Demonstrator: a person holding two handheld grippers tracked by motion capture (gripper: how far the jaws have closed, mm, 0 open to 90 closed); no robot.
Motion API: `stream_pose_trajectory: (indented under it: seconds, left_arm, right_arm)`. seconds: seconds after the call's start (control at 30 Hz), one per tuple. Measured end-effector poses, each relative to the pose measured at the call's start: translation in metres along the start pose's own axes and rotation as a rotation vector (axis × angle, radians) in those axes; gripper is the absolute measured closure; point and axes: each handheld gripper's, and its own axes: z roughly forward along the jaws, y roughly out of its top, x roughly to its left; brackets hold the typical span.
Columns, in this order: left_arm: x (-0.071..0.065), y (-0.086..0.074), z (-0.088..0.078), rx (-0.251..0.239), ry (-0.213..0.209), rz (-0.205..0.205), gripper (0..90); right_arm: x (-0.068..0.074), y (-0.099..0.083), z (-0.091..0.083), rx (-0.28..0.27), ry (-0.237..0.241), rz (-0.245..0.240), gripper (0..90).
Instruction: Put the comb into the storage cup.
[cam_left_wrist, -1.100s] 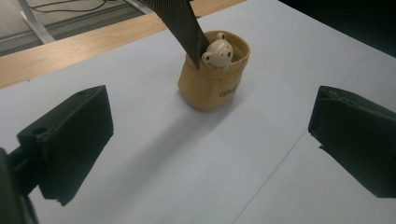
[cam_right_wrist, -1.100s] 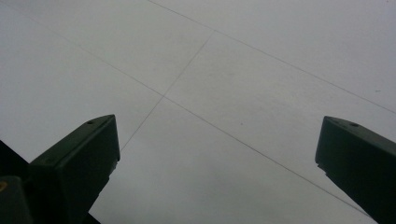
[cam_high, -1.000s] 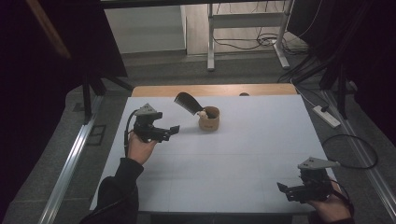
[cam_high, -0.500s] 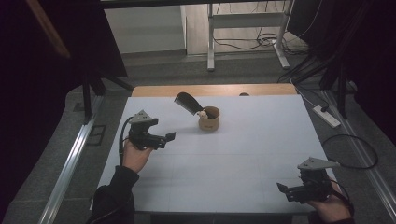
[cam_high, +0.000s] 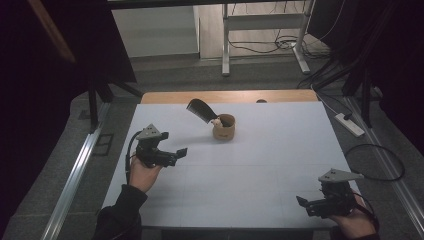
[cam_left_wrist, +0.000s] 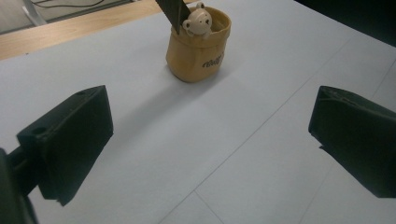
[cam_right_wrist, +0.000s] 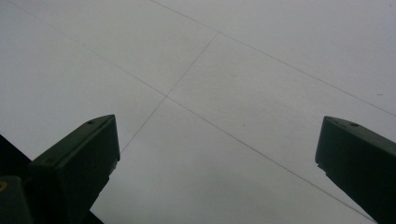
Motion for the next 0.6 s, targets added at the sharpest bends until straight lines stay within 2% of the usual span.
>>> stream_pose_trajectory:
  seconds: [0.6]
  left_arm:
    - [-0.012, -0.019, -0.02, 0.016, 0.008, -0.004, 0.5]
  right_arm:
    - [0.0, 0.0, 0.0, -0.002, -0.001, -0.001, 0.0]
